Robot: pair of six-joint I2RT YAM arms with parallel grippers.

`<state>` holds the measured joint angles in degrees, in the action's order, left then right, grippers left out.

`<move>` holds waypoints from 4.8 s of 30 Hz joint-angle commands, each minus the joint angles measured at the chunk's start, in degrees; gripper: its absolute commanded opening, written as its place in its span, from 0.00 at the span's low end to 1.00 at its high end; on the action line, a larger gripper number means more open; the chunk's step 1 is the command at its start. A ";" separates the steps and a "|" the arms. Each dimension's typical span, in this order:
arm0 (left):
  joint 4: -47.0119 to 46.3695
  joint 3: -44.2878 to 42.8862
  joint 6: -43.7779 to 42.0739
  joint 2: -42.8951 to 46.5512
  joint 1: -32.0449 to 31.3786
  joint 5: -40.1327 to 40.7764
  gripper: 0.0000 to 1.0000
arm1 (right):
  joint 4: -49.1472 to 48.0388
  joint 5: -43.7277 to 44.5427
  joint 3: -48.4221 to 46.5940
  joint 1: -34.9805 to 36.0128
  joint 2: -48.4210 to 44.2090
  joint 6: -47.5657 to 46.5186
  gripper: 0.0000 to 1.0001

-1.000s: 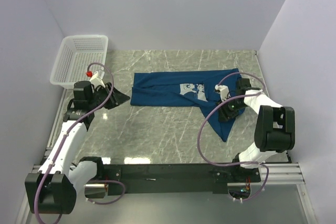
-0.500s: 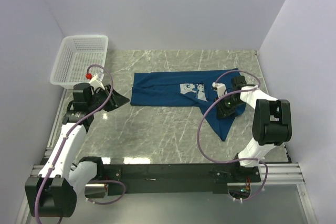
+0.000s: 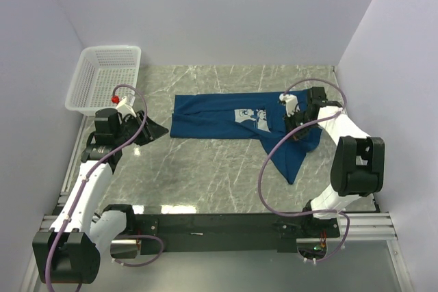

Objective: Fold and stack the t-shirts
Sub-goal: Fold the tshirt

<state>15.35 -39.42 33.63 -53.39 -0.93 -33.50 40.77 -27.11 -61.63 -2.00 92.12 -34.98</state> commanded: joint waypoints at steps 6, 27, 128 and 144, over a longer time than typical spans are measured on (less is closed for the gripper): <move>-0.42 -0.04 -1.46 0.91 0.40 0.01 0.41 | 3.95 -2.07 -6.14 1.03 -0.72 0.18 0.03; -1.73 1.71 -0.76 1.35 0.75 -0.78 0.41 | -1.84 3.73 3.00 3.84 4.65 1.23 0.46; -2.53 -0.66 -2.60 -5.06 3.48 -2.98 0.41 | -13.55 24.06 -37.17 12.12 25.66 5.80 0.49; -4.63 1.89 -2.25 -3.57 4.01 -5.35 0.41 | 5.89 2.16 -34.70 -7.67 27.23 0.44 0.49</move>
<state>12.88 -37.69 32.18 -58.63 2.72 -36.99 42.78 -20.47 -94.48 -11.77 119.07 -32.67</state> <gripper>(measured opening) 0.408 0.488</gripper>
